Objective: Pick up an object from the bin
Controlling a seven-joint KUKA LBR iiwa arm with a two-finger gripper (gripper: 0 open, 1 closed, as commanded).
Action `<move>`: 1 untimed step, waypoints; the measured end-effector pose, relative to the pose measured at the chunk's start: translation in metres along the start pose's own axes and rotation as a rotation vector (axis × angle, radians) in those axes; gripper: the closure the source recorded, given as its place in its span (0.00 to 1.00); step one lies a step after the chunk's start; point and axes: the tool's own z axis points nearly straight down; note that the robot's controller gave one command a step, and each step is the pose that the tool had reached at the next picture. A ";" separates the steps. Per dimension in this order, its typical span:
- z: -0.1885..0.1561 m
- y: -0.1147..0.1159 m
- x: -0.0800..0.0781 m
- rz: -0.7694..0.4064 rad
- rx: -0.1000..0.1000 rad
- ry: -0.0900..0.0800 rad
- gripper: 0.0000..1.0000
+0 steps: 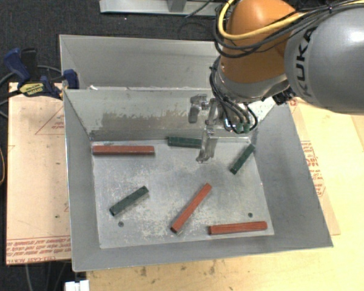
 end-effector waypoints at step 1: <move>0.099 -0.028 0.011 0.118 0.001 0.001 0.00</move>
Offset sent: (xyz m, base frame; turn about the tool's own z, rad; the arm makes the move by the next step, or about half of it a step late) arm -0.0099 -0.0276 -0.0934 0.1187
